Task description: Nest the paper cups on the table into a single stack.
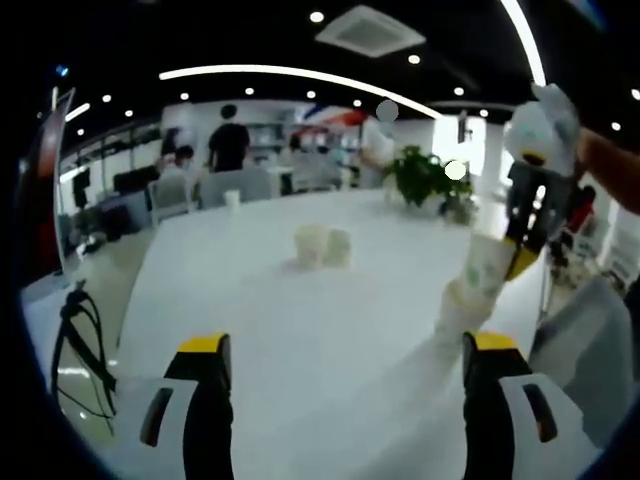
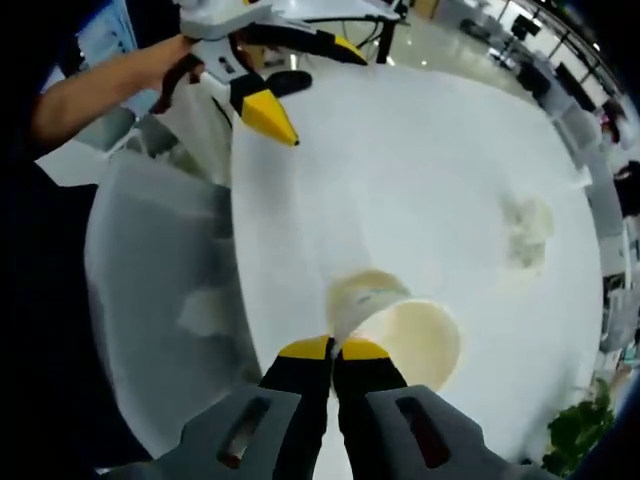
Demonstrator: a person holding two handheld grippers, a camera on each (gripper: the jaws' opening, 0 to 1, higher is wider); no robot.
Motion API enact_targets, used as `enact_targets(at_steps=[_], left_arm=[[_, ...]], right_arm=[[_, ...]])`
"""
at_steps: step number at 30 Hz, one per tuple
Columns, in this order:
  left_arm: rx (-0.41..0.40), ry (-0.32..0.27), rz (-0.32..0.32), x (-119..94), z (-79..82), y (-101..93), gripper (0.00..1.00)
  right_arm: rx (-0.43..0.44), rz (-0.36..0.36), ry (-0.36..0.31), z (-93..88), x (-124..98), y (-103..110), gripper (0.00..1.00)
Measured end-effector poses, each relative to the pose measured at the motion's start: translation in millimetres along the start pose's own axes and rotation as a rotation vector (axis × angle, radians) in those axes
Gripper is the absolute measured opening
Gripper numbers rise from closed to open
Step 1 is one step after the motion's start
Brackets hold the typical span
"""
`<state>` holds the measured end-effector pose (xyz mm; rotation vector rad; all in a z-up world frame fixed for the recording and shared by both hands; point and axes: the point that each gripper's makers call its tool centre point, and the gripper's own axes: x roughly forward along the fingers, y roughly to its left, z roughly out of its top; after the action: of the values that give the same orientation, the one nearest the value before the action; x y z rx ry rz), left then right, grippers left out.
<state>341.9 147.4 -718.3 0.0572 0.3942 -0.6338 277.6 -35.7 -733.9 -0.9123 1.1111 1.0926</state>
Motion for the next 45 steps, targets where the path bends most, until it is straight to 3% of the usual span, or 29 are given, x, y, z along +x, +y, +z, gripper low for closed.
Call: enact_targets(at_steps=[45], left_arm=[[-0.019, 0.002, 0.018, -2, -2.5, 8.1, 0.93]], right_arm=[[0.023, -0.024, 0.026, -3.1, 40, -26, 0.00]])
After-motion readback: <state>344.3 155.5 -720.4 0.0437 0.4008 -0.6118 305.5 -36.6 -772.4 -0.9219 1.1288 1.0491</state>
